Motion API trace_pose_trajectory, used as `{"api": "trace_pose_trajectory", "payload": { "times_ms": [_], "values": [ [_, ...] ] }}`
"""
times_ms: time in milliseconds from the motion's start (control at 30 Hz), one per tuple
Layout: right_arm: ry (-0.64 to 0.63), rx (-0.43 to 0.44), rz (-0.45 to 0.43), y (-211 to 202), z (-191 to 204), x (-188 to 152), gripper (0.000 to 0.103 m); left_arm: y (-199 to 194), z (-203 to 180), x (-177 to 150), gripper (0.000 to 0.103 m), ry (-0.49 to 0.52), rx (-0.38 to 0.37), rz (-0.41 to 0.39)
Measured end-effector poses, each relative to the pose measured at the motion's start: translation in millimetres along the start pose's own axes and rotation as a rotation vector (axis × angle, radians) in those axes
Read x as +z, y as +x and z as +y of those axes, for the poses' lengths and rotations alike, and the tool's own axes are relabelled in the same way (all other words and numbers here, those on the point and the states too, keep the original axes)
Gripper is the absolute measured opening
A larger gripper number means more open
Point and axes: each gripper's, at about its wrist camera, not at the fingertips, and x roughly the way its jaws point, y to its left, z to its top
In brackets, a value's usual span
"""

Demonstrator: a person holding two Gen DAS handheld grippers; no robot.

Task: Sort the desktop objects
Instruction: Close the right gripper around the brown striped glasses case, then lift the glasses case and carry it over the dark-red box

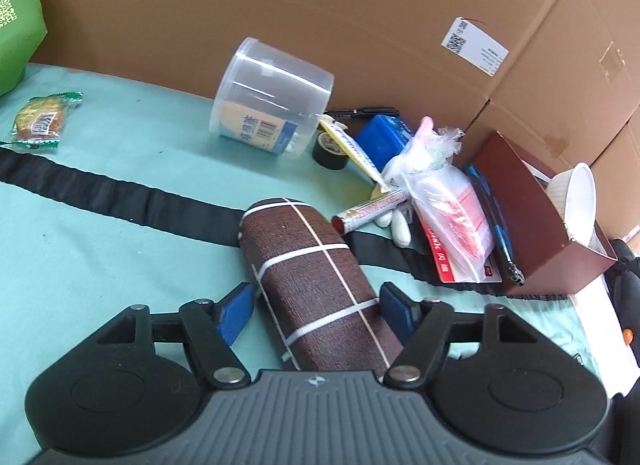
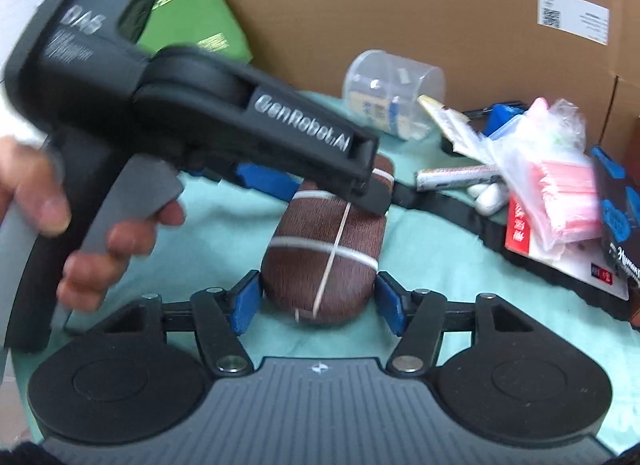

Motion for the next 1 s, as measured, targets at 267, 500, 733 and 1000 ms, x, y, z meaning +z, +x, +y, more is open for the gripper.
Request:
{"api": "trace_pose_trajectory", "payload": {
  "times_ms": [267, 500, 733, 1000],
  "values": [
    [0.083, -0.056, -0.014, 25, -2, 11, 0.062, 0, -5, 1, 0.071, -0.006, -0.012, 0.045],
    [0.162, -0.084, -0.019, 0, -17, 0, 0.060, -8, -45, -9, 0.063, 0.054, -0.026, 0.032],
    [0.222, -0.156, -0.108, -57, -40, -16, 0.060, -23, -113, -13, 0.063, 0.161, -0.089, -0.027],
    [0.254, -0.286, -0.298, -140, -80, -19, 0.060, -35, -211, 3, 0.062, 0.286, -0.206, -0.148]
  ]
}}
